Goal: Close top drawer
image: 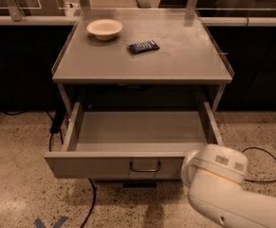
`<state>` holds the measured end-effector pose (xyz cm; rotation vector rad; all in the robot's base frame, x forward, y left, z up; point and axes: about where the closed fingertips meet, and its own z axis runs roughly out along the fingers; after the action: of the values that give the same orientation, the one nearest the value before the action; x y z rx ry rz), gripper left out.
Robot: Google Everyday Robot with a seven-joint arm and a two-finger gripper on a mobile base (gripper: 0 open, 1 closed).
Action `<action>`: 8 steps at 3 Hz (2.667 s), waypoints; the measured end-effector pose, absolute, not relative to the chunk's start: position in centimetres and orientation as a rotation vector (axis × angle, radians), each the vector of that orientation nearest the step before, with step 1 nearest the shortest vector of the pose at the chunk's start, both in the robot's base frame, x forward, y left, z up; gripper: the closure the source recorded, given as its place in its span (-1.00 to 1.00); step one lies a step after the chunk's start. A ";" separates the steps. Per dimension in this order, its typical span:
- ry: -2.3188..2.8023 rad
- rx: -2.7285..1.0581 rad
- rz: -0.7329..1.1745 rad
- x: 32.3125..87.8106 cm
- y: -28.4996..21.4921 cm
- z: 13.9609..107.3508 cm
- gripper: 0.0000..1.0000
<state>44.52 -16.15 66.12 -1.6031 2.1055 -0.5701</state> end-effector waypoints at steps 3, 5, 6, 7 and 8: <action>1.958 -1.744 -1.147 46.2 -16.0 58.3 1.00; 1.780 -1.351 -1.414 50.4 -17.0 62.7 1.00; 1.766 -1.299 -1.479 50.4 -17.9 64.1 1.00; 1.761 -1.296 -1.435 50.3 -18.7 64.7 1.00; 1.758 -1.299 -1.436 50.4 -19.4 65.0 1.00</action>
Offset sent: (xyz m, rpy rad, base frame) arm 0.0779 -0.0196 -0.0122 -0.5552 -0.5080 -0.1271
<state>50.39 -19.35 64.98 -1.2993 1.7584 -1.4362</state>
